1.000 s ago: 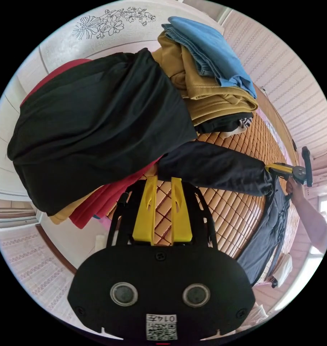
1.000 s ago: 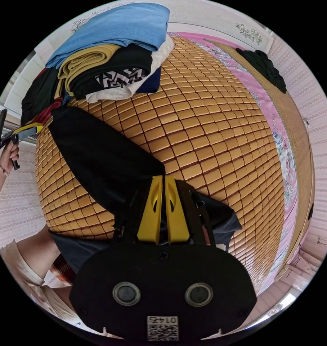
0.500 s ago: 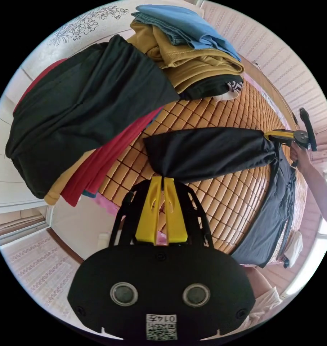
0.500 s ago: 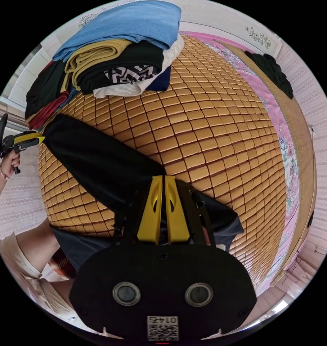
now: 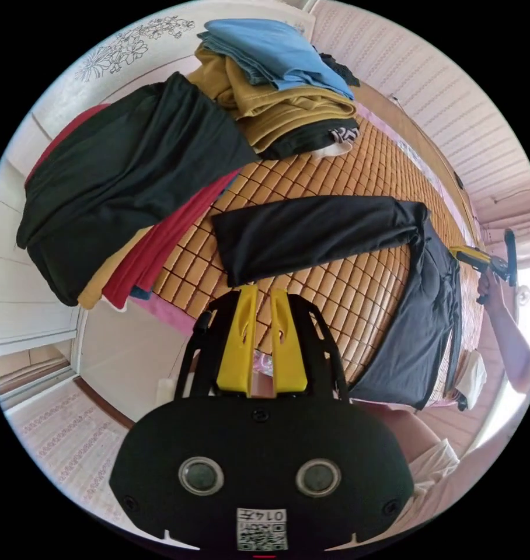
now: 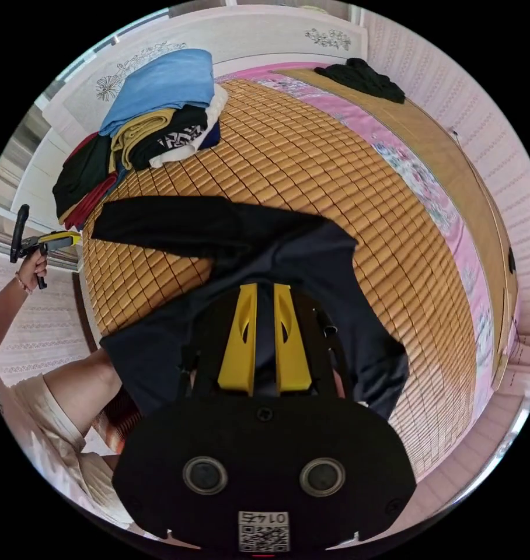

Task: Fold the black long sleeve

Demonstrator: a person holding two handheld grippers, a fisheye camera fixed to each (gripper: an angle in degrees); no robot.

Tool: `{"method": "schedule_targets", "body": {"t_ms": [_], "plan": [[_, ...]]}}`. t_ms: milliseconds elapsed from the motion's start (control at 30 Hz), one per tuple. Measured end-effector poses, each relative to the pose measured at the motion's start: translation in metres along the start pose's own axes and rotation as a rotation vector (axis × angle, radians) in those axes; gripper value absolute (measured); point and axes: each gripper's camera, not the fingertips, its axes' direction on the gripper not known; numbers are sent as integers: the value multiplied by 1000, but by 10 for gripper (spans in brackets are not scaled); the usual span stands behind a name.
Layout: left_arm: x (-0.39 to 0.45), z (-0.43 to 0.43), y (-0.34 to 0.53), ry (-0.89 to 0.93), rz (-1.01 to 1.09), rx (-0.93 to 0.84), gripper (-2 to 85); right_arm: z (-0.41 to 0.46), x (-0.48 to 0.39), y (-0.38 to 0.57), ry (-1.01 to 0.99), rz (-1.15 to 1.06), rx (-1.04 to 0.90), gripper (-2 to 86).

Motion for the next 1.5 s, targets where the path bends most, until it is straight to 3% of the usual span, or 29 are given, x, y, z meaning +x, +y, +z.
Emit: {"method": "schedule_targets", "body": {"t_ms": [167, 367, 567, 800, 933, 1033, 1133, 1267, 1367, 1500], "plan": [[100, 28, 18, 163, 224, -126, 51, -7, 31, 168, -145, 367, -159, 90], [213, 66, 55, 228, 428, -288, 58, 20, -12, 302, -187, 573, -329, 89], [246, 90, 75, 54, 581, -350, 57, 38, -44, 355, -158, 587, -309, 40], [252, 80, 87, 20, 685, -317, 56, 31, -66, 384, -146, 498, -211, 32], [245, 68, 104, 21, 732, -254, 28, 22, -86, 414, -127, 491, -64, 28], [234, 45, 133, 0, 794, -100, -1, 12, -117, 443, -180, 500, 70, 9], [217, 45, 163, -85, 821, -64, -3, 24, -155, 461, -171, 523, 24, -2], [198, 27, 175, -68, 749, -22, 17, 32, -179, 469, -114, 567, -47, -6], [167, -16, 180, 78, 666, 70, 44, 1, -191, 470, -108, 582, 52, -4], [109, -55, 183, 118, 507, 252, 56, -23, -213, 468, -121, 576, 136, 2]]}}
